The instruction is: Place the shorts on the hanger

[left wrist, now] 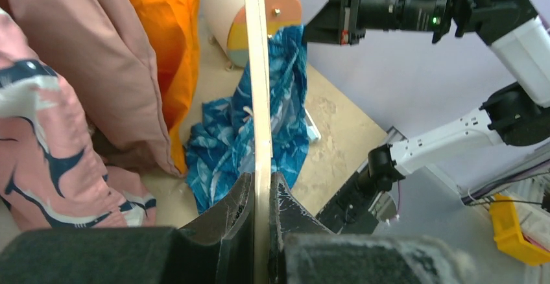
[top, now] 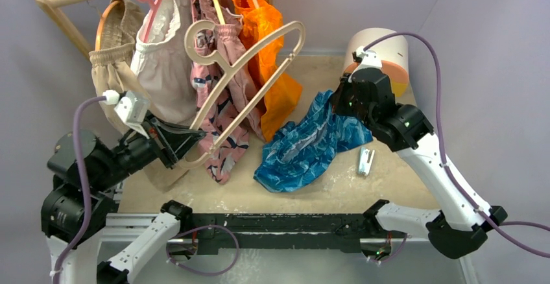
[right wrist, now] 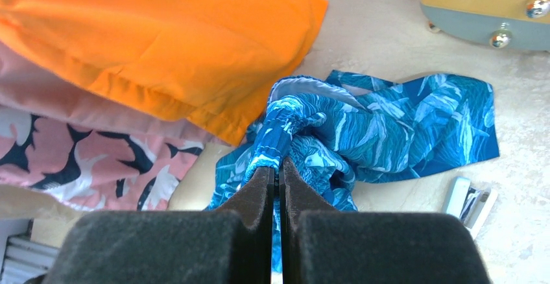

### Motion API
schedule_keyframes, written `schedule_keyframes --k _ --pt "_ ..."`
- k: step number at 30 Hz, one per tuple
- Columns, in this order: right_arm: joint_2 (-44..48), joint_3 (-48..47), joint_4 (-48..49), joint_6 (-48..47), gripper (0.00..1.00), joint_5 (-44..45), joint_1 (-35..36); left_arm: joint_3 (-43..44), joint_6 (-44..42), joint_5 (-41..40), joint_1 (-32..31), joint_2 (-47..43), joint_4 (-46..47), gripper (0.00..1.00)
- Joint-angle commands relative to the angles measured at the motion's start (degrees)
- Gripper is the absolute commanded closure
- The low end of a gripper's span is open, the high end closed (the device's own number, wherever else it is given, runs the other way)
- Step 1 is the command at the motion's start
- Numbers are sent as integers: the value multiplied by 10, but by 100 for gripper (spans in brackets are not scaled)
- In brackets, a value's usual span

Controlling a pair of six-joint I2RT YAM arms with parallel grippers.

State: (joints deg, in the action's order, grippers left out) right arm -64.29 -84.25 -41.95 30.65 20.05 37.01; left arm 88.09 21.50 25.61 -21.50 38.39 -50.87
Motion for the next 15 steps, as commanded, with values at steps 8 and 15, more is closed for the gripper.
schedule_keyframes --k 8,15 --pt "-38 -47 36 -23 100 -73 -70 -85 -45 73 -14 -5 42 100" --pt "-56 -57 41 -18 100 -85 -93 -105 -91 106 -36 -5 12 100"
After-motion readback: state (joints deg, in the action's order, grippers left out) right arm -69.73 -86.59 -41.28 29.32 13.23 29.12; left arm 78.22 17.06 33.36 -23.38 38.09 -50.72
